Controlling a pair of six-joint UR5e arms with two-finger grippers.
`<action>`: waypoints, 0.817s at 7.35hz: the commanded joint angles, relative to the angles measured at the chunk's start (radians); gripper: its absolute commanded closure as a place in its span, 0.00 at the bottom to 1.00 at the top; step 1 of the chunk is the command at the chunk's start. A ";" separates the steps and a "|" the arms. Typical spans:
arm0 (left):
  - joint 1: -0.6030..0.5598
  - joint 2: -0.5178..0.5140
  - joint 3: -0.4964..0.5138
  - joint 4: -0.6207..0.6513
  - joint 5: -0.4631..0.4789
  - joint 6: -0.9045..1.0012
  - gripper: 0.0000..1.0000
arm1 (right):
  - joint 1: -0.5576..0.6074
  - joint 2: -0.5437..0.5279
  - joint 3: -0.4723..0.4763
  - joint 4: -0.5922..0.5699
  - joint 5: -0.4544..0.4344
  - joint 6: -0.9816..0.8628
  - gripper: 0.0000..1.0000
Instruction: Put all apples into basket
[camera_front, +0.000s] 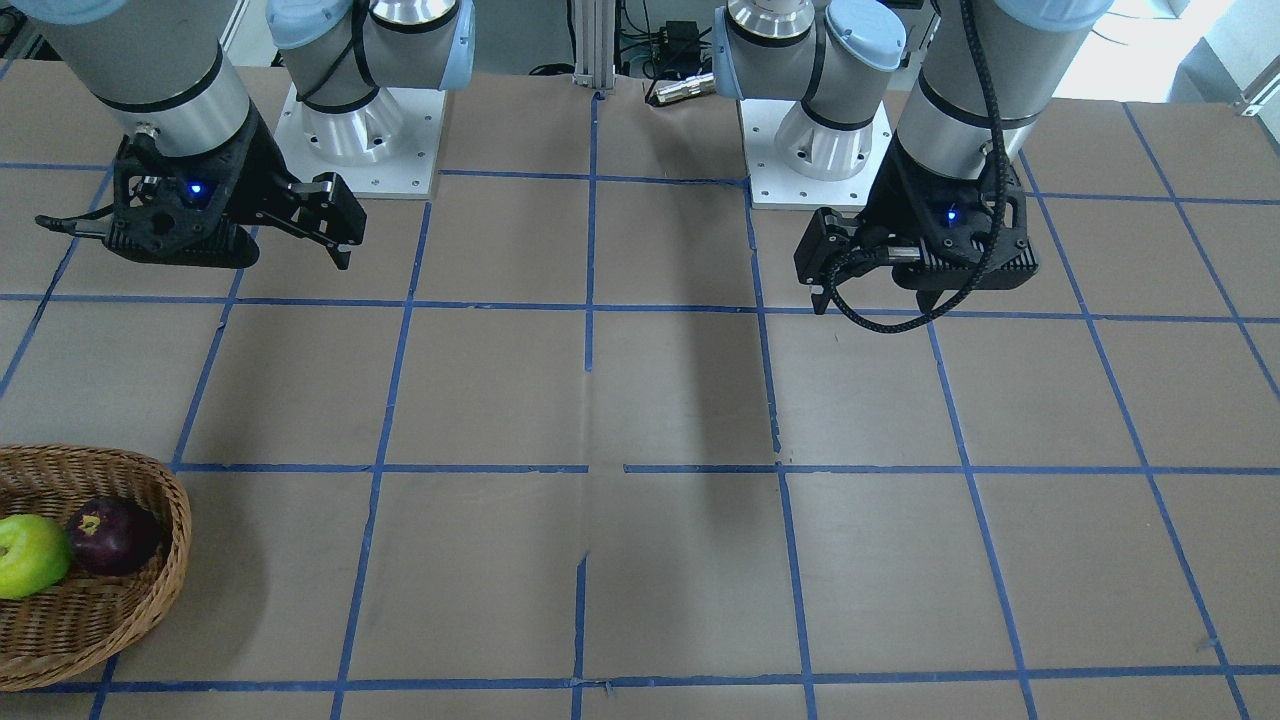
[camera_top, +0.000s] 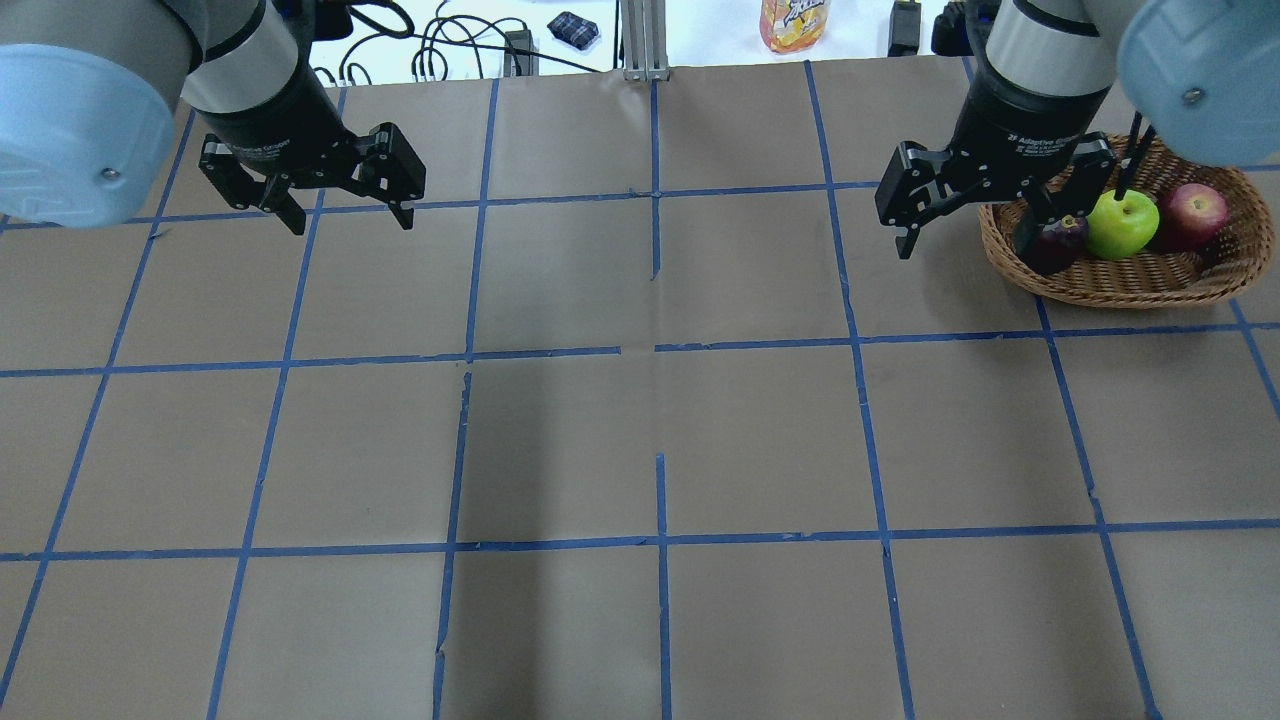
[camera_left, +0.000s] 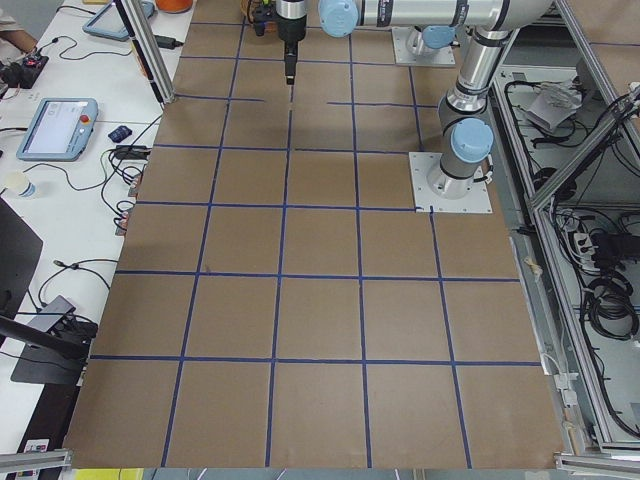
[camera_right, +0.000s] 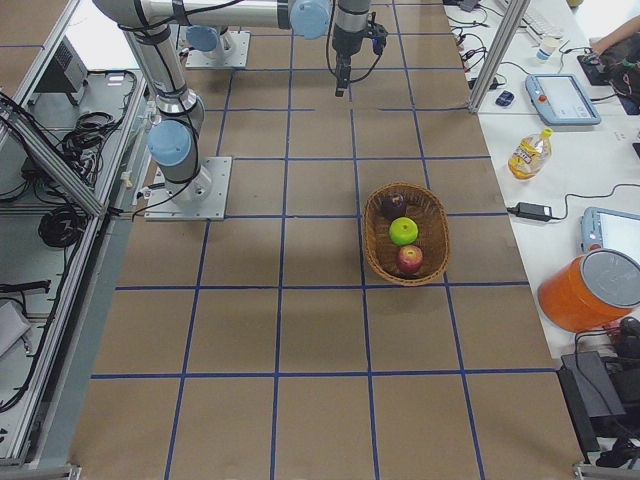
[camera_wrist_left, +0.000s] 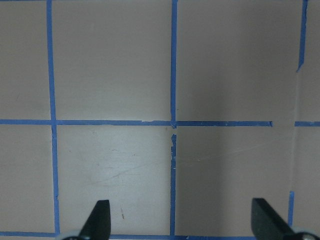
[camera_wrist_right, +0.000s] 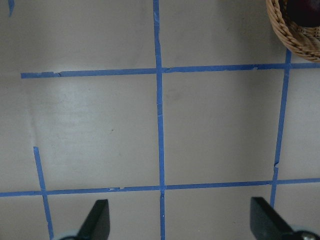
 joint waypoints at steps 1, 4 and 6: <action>0.000 0.000 0.001 0.000 -0.001 0.000 0.00 | 0.003 -0.003 -0.042 0.003 0.010 0.003 0.00; 0.000 -0.001 0.004 0.000 0.001 0.000 0.00 | 0.003 0.000 -0.044 0.011 0.023 0.005 0.00; 0.000 0.002 0.000 0.000 0.001 0.000 0.00 | 0.003 0.000 -0.039 0.017 0.021 0.005 0.00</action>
